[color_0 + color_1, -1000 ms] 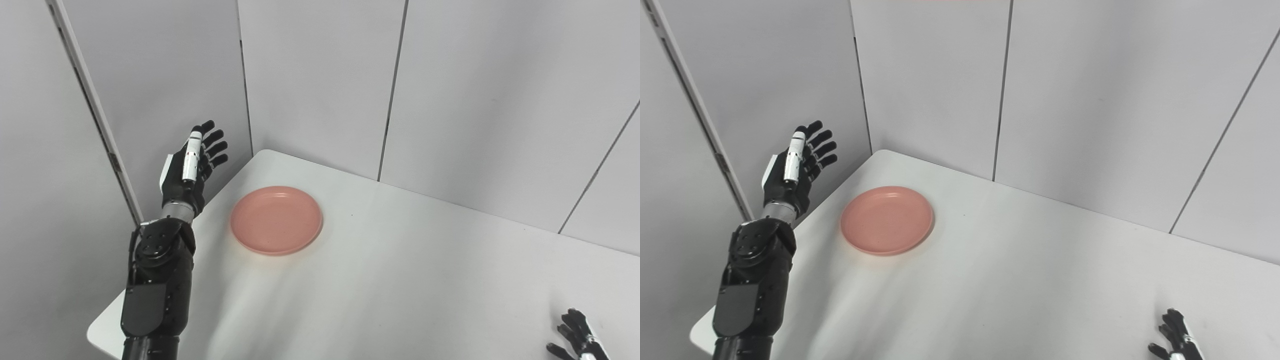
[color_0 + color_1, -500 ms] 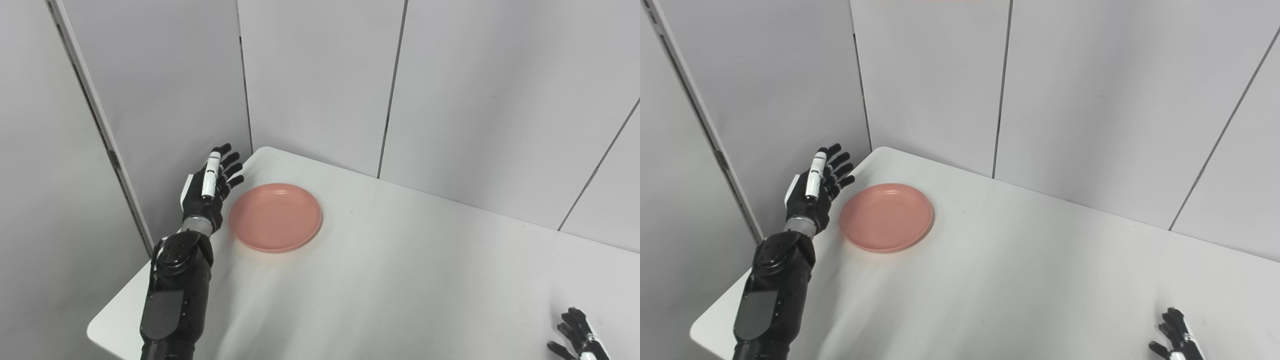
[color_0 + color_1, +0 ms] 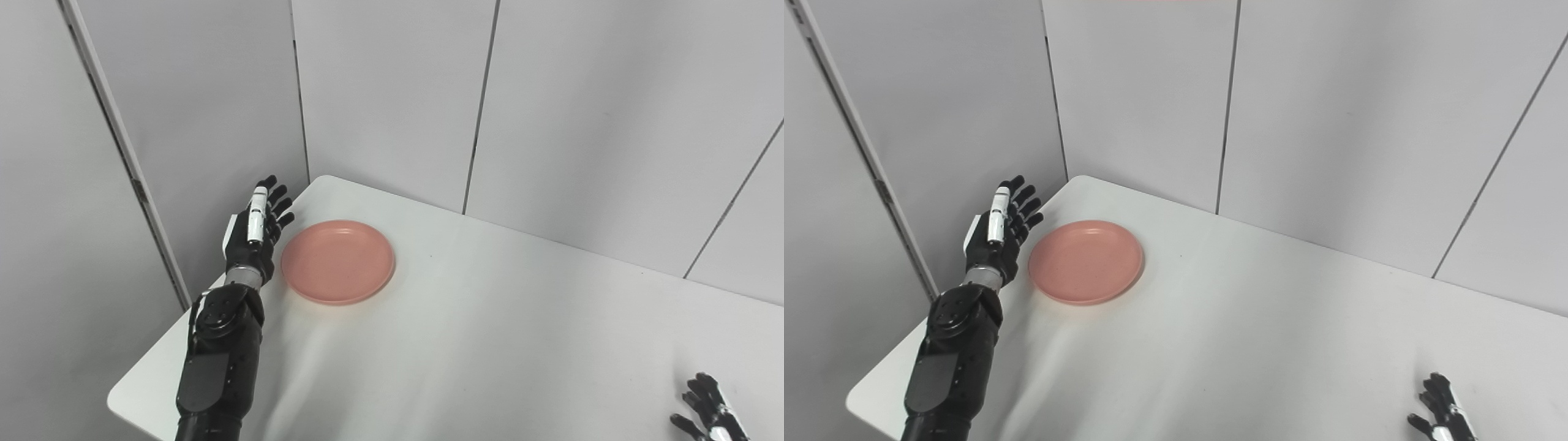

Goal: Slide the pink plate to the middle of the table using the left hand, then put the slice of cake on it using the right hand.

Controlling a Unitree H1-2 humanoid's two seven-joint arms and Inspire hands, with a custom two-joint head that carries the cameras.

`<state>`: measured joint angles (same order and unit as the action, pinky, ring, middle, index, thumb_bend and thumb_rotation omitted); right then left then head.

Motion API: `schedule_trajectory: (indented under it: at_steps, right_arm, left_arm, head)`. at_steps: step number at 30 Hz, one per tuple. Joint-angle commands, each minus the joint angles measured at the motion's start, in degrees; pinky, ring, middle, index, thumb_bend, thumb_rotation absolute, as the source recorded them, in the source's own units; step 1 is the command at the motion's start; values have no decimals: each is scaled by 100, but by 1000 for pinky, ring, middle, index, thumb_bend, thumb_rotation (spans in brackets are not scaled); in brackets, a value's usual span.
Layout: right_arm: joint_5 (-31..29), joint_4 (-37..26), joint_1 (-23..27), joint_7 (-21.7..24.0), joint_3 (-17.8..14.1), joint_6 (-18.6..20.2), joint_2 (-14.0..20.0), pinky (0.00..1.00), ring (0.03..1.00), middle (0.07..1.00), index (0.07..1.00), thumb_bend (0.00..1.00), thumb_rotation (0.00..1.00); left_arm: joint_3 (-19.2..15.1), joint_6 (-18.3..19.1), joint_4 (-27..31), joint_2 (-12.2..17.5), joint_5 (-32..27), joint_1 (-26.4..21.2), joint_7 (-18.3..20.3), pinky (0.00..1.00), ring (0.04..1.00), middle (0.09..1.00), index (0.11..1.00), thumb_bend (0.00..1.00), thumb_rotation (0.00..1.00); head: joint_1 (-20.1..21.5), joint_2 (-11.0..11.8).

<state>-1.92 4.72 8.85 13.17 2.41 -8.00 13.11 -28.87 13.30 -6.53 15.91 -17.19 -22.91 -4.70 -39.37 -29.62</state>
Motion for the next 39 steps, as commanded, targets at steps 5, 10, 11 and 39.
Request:
schedule_trajectory:
  at_steps: [5, 10, 11, 39]
  right_arm:
    - [72, -77, -91, -67, -88, 206, 106, 989, 954, 960, 967, 416, 1000]
    - [50, -102, -94, -45, -101, 220, 122, 985, 954, 962, 970, 415, 1000]
    - [55, -105, -95, -40, -99, 218, 128, 988, 955, 963, 971, 413, 1000]
    - [2, -147, -104, -29, -119, 192, 173, 972, 955, 965, 974, 389, 1000]
  left_arm:
    - [-53, -307, 118, 176, -106, -135, -45, 902, 907, 918, 892, 349, 1000]
    - [-141, -280, 157, 181, -221, -103, -63, 918, 917, 925, 897, 345, 1000]
    - [-155, -281, 161, 179, -236, -95, -84, 914, 914, 922, 896, 344, 1000]
    - [-6, -355, -499, 236, 62, 52, -328, 955, 954, 965, 949, 335, 1000]
  head:
    - [-16, -27]
    - [-29, -55]
    - [-29, -55]
    - [-109, -140]
